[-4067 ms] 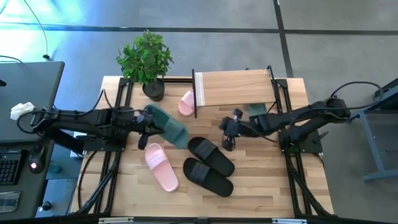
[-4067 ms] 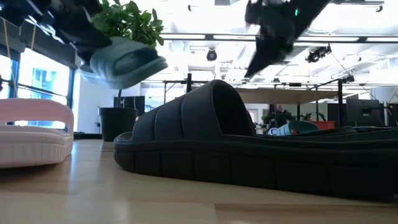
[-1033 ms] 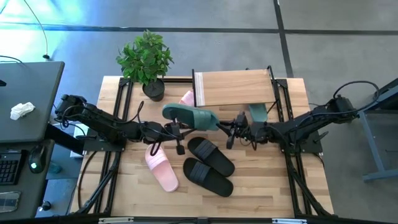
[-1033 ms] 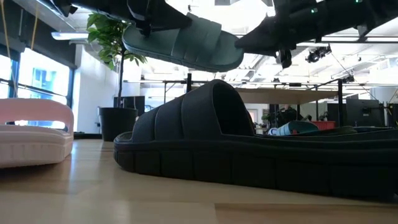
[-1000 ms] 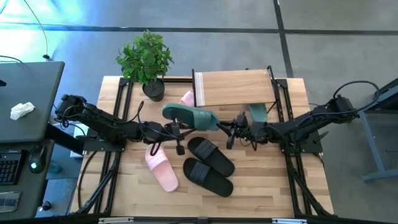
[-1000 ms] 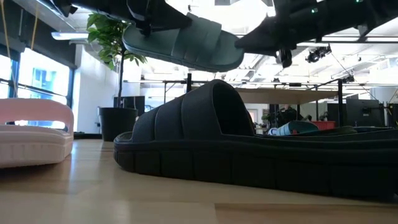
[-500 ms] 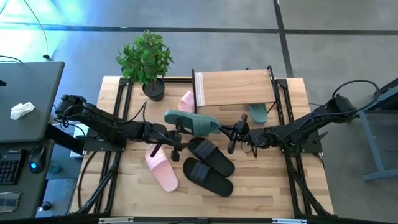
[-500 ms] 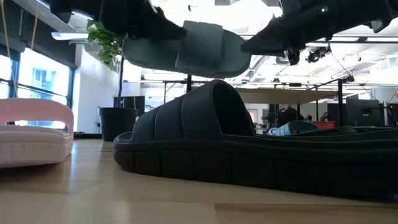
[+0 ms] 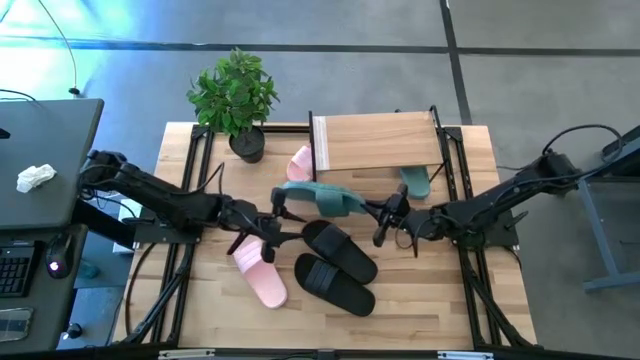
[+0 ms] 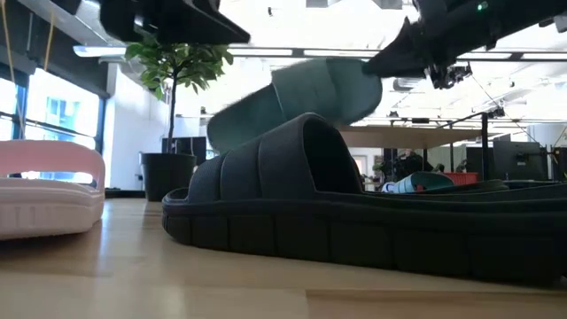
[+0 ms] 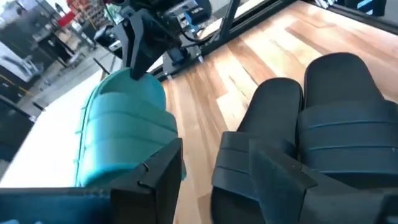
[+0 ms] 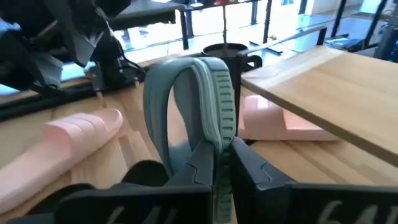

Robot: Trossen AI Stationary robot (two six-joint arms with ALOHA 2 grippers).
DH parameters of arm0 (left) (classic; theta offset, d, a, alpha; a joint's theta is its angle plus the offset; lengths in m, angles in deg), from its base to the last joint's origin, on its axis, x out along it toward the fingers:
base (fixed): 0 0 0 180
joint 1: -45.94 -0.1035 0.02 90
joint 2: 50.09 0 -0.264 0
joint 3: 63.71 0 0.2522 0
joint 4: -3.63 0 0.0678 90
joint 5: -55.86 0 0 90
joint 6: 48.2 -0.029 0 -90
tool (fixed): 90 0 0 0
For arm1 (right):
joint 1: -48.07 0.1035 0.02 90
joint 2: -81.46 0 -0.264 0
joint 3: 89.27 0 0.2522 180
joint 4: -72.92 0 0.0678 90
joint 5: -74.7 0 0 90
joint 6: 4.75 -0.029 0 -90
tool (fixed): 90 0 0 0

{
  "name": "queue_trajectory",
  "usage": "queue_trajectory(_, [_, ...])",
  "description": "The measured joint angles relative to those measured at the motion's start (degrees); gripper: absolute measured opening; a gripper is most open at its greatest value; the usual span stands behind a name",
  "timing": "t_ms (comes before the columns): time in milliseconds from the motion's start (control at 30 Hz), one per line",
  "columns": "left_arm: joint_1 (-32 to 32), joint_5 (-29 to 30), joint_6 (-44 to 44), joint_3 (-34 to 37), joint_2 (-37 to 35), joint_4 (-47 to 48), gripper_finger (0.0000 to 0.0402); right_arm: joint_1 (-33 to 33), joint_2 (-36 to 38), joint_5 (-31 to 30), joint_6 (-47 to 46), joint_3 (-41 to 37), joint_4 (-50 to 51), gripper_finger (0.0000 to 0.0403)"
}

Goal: Pick and place slides into the shelf
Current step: Put the green slide under the shelf

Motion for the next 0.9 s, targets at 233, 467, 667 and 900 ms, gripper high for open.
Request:
queue_trajectory(233, [5.5, 8.4, -7.9, 0.0, -1.7, 4.5, 0.0151, 0.9, 7.5, 5.2, -3.9, 5.3, 14.6, 0.0])
queue_trajectory(467, [13.3, 18.9, -26.1, 0.0, -1.7, 5.4, 0.015, 0.0, 10.1, 12.5, -14.0, 21.9, 48.9, 0.0])
queue_trajectory(667, [17.0, 26.2, -44.7, 0.0, 0.0, 4.8, 0.015, -3.0, 9.2, 20.9, -19.1, 37.4, 70.2, 0.0])
queue_trajectory(900, [16.9, 36.3, -55.6, 0.0, 7.6, 3.8, 0.0155, -7.4, 9.2, 30.0, -20.2, 49.6, 77.1, 0.0])
